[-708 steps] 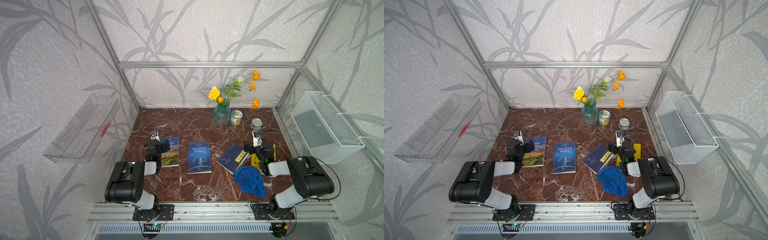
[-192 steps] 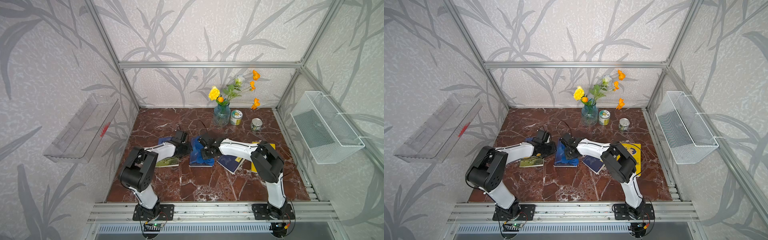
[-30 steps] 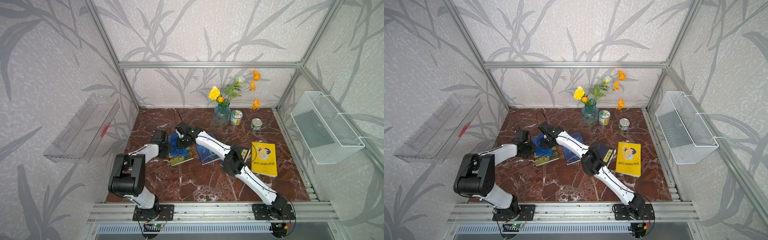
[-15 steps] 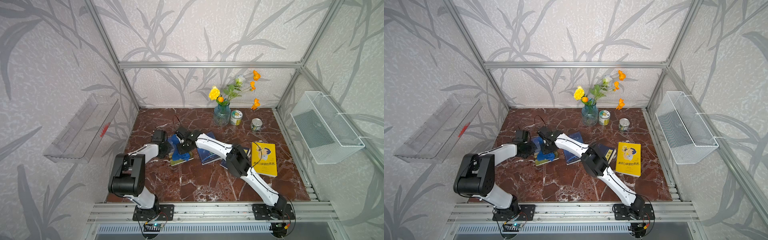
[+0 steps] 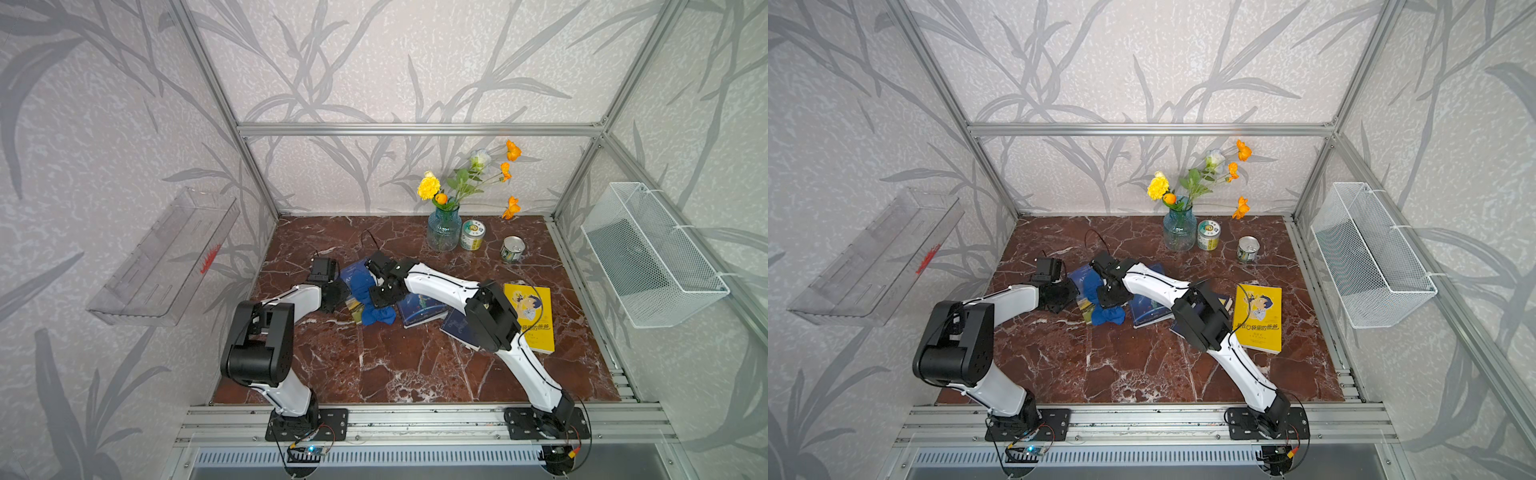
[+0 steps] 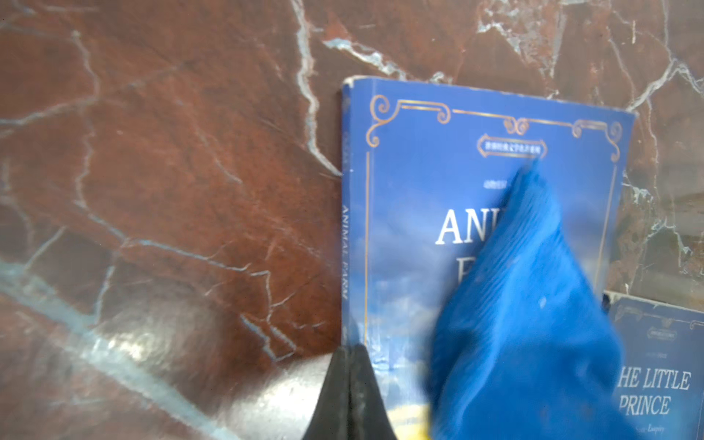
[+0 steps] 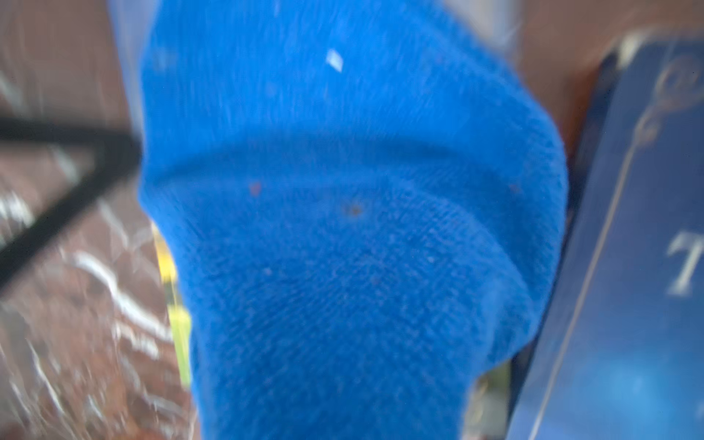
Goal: Wipe the cover of the book
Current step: Wipe the dirt from the cover of the book.
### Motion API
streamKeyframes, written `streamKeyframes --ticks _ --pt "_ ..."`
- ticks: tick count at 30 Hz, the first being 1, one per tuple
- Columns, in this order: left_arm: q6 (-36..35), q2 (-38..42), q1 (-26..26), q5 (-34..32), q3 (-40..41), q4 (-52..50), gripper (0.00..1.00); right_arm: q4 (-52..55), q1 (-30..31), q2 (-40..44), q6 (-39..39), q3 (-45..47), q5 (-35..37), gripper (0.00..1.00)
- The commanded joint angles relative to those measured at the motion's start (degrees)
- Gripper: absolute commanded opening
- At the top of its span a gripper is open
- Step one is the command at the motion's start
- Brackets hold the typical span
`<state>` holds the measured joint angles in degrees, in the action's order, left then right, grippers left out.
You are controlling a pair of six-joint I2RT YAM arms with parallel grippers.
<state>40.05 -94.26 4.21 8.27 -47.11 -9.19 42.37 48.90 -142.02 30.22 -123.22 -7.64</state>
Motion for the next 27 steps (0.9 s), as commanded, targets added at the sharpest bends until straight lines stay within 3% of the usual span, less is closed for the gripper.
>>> streamKeyframes --ticks 1,4,6,12,18,20,23,27 --pt "-0.41 -3.03 0.93 0.88 0.90 -6.35 0.03 6.01 -0.98 -9.99 1.12 -10.49 -1.86 0.00" --pt "-0.41 -3.03 0.93 0.68 0.80 -6.59 0.03 13.48 0.23 -14.16 -0.25 -20.31 -1.94 0.00" --pt "-0.46 -2.76 0.93 0.54 0.83 -6.59 0.03 14.37 1.09 -12.94 -0.92 -19.86 -0.50 0.00" --pt "-0.24 -2.12 0.92 0.18 0.91 -6.85 0.02 0.64 0.33 -5.63 0.14 -9.56 2.63 0.00" --pt "0.45 -0.15 0.96 -0.65 1.98 -6.32 0.02 -5.69 -2.35 -13.37 4.79 -18.40 -0.81 0.00" --pt "0.56 1.46 0.89 -1.73 2.87 -6.23 0.08 -6.36 -2.93 -15.95 5.92 -21.30 -2.03 0.01" --pt "1.07 3.64 0.97 -3.60 3.97 -6.02 0.25 -6.28 -3.11 -17.83 5.92 -22.94 -1.66 0.03" --pt "1.51 4.98 0.85 -4.82 4.64 -5.86 0.34 -3.42 -3.46 -17.49 4.32 -22.60 -0.64 0.06"
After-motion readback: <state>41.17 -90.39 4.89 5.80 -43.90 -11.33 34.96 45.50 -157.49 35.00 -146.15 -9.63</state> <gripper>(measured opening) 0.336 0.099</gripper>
